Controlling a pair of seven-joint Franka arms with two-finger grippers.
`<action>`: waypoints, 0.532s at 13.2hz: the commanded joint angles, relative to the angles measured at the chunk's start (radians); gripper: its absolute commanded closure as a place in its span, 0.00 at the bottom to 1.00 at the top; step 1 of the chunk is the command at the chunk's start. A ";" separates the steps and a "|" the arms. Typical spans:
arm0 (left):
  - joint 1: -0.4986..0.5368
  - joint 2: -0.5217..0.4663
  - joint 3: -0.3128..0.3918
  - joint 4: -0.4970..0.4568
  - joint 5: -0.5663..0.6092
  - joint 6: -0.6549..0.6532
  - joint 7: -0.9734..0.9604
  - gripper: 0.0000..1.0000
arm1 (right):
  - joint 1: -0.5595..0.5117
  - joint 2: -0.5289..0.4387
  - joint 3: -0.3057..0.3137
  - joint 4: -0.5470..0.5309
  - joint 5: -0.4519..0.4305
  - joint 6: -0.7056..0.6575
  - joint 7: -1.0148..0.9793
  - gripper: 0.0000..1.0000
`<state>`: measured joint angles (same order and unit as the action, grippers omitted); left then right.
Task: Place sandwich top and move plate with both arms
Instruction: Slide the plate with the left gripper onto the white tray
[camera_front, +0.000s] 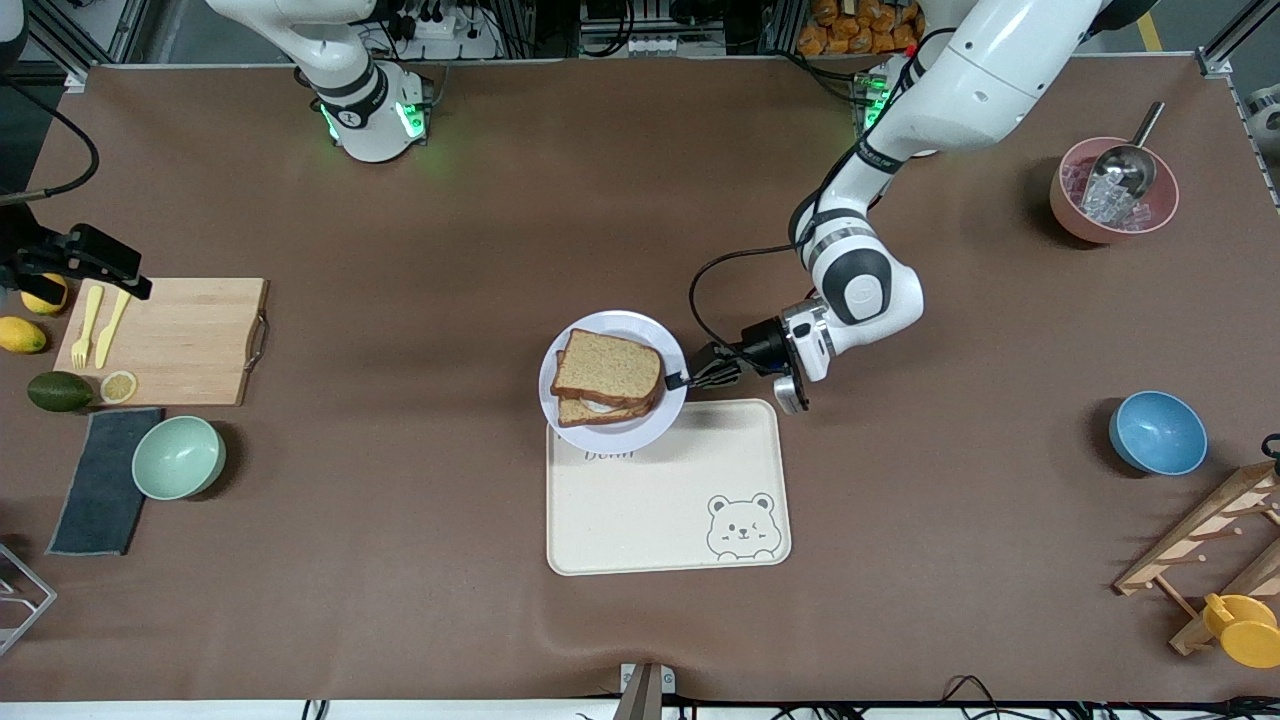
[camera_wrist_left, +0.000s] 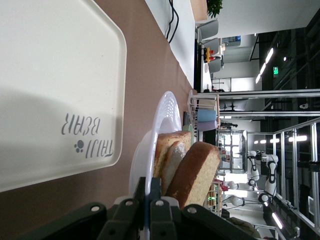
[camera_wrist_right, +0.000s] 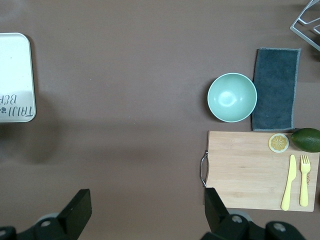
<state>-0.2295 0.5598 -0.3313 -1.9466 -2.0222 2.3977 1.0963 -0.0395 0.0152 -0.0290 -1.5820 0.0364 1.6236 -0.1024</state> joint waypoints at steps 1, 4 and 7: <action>0.015 -0.035 -0.006 0.001 -0.033 0.009 -0.030 1.00 | -0.008 0.009 0.009 0.020 -0.016 -0.016 0.016 0.00; 0.032 -0.034 -0.002 0.047 -0.021 0.012 -0.108 1.00 | -0.010 0.009 0.009 0.022 -0.016 -0.016 0.016 0.00; 0.064 -0.021 0.000 0.078 -0.018 0.017 -0.118 1.00 | -0.010 0.009 0.008 0.020 -0.016 -0.016 0.016 0.00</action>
<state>-0.1876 0.5468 -0.3235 -1.8890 -2.0233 2.4089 0.9985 -0.0396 0.0153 -0.0292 -1.5820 0.0364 1.6235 -0.1020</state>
